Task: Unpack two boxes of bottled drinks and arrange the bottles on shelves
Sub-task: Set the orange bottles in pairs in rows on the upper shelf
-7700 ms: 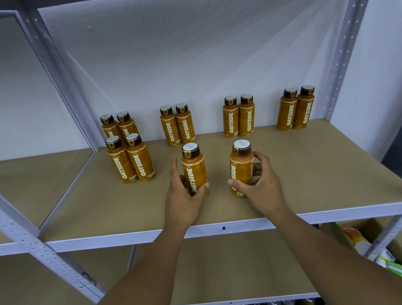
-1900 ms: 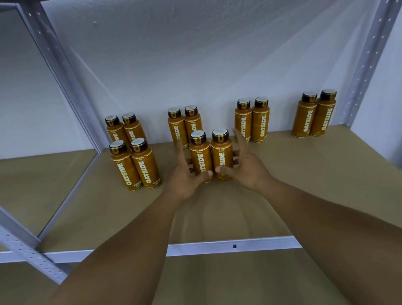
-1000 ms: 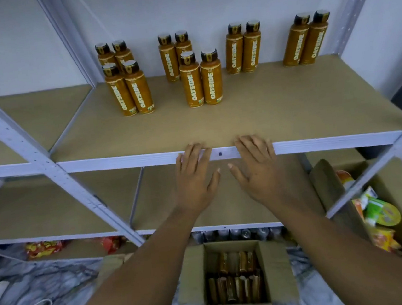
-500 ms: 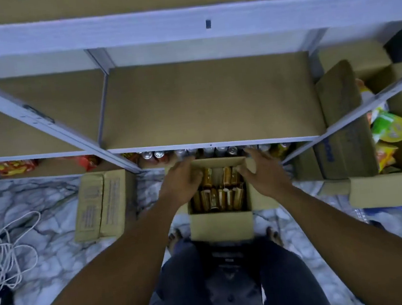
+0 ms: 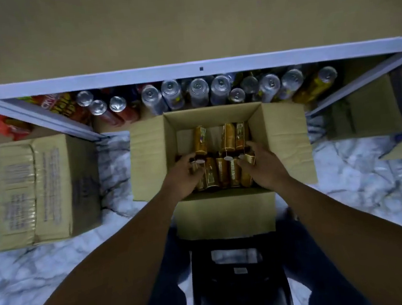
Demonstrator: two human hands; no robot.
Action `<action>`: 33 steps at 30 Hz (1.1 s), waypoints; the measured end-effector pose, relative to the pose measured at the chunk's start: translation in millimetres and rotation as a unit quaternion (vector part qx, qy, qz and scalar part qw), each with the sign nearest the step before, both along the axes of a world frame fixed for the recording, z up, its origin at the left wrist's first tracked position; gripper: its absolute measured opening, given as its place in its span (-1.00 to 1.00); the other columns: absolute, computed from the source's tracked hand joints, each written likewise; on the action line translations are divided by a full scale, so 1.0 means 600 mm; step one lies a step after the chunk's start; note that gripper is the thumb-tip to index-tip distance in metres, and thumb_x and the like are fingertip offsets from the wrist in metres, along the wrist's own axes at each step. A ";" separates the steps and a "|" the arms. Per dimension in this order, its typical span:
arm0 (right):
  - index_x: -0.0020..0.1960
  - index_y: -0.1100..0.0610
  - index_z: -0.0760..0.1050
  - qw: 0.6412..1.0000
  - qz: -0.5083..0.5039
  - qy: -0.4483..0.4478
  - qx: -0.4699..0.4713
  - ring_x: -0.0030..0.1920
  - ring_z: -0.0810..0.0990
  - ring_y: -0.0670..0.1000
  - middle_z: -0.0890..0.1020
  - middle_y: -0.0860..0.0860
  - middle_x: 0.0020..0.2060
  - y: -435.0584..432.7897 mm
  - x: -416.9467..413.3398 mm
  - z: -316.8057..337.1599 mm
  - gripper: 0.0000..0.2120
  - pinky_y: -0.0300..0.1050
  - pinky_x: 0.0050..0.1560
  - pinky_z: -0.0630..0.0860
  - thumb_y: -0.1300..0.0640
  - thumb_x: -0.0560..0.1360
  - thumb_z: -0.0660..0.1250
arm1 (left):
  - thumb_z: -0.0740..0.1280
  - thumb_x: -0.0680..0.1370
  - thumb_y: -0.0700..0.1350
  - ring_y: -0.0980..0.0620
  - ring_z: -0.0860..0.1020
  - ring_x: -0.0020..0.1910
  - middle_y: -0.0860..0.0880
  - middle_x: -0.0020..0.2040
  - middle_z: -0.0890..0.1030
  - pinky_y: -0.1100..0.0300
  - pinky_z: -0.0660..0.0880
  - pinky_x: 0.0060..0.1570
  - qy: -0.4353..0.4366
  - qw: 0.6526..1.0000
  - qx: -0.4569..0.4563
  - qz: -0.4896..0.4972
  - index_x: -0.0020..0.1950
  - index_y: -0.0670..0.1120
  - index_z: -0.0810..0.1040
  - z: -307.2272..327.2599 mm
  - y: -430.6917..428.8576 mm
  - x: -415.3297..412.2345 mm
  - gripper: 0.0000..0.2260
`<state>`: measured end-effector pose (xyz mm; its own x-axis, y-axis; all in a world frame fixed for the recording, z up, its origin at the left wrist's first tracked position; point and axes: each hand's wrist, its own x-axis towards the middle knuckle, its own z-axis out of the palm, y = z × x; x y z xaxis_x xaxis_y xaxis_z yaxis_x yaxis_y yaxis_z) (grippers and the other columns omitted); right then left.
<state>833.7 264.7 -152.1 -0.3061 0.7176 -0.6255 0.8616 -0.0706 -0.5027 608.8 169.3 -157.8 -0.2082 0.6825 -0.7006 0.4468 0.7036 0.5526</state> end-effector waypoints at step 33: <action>0.44 0.06 0.46 0.955 -0.160 0.197 0.155 0.40 0.40 -0.03 0.36 -0.06 0.41 0.028 -0.015 -0.295 -0.41 -0.62 0.10 0.32 0.27 0.46 0.53 | 0.46 0.55 0.09 -0.16 0.48 0.40 -0.10 0.49 0.45 -0.25 0.51 0.27 0.033 0.977 0.079 0.194 0.61 0.29 0.01 -0.350 0.085 0.033 -0.20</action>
